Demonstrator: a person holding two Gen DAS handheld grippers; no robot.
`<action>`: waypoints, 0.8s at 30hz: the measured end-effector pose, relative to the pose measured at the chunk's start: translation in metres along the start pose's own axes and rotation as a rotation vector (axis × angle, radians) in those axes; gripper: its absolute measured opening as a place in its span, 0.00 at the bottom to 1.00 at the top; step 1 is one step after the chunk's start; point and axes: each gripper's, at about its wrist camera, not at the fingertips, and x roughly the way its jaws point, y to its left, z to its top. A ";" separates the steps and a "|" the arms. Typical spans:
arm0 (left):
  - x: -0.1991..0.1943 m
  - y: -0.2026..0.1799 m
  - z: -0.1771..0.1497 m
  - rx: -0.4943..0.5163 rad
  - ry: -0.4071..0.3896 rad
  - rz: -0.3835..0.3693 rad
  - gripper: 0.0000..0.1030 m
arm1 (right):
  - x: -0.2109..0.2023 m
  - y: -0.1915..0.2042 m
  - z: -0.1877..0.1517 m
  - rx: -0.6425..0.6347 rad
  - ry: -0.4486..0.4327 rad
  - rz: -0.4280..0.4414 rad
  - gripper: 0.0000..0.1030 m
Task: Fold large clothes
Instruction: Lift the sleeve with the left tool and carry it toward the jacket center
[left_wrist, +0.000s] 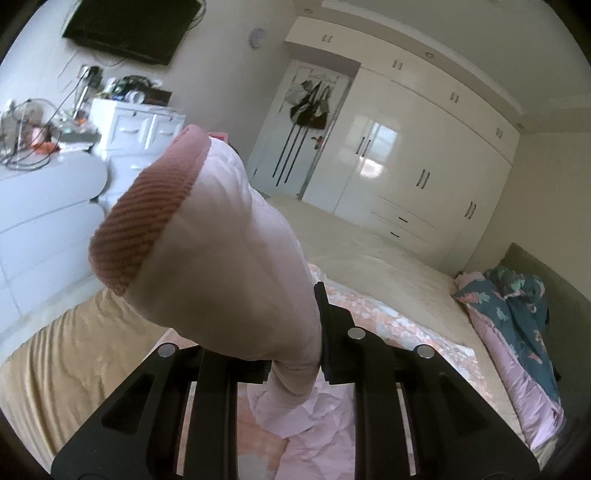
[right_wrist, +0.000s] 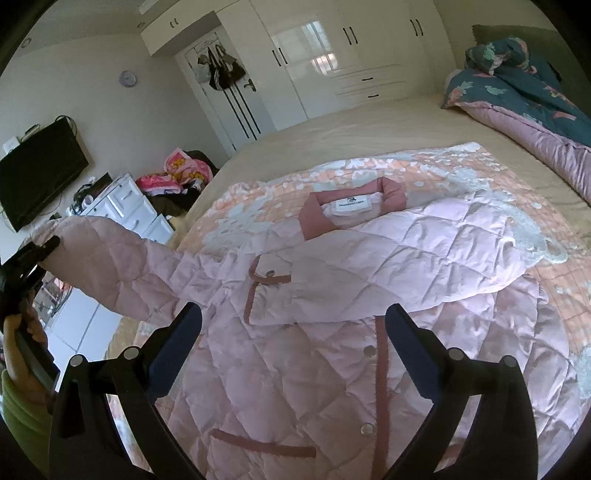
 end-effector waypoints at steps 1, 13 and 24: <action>0.001 -0.003 0.001 0.006 0.001 -0.003 0.11 | -0.001 -0.002 0.000 0.004 -0.002 0.001 0.96; -0.001 -0.052 -0.007 0.052 0.016 -0.069 0.11 | -0.020 -0.033 0.001 0.061 -0.026 0.011 0.96; 0.001 -0.101 -0.022 0.126 0.036 -0.103 0.11 | -0.034 -0.066 0.003 0.122 -0.053 0.024 0.96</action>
